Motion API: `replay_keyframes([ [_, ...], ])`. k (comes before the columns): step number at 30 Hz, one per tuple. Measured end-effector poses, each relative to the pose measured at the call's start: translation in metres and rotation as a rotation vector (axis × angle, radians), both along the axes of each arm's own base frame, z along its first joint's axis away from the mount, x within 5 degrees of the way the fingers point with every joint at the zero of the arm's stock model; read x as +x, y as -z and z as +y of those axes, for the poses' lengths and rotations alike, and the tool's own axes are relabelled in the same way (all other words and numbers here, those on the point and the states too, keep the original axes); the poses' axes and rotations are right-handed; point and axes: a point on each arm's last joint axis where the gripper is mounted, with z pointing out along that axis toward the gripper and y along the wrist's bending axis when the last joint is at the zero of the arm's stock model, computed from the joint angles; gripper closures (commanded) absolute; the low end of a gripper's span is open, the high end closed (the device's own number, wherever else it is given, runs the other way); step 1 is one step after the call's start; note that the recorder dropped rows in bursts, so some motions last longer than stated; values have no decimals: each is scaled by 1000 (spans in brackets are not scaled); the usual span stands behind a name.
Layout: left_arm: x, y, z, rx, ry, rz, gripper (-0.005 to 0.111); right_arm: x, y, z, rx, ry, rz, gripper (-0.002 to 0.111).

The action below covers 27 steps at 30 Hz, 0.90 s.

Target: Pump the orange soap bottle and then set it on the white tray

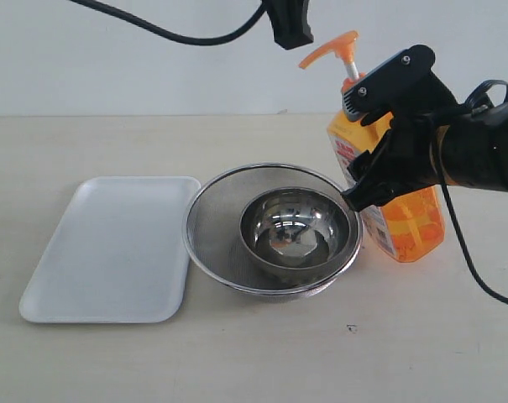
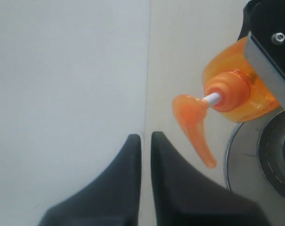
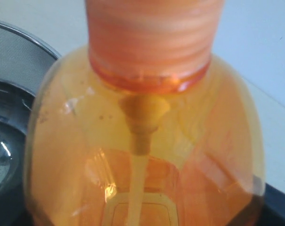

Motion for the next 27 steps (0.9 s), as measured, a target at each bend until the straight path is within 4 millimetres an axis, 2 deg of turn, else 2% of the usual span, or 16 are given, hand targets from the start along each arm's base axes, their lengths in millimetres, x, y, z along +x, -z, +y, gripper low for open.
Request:
replay_keyframes([
  [8, 10, 22, -12, 29, 1, 28, 102, 0, 0, 0, -23, -14, -6, 108],
  [20, 15, 23, -12, 13, 0, 11, 102, 0, 1, 0, -59, -38, -14, 108],
  [27, 17, 23, -10, 16, -7, 11, 102, 7, 13, 1, -121, -44, 1, 108],
])
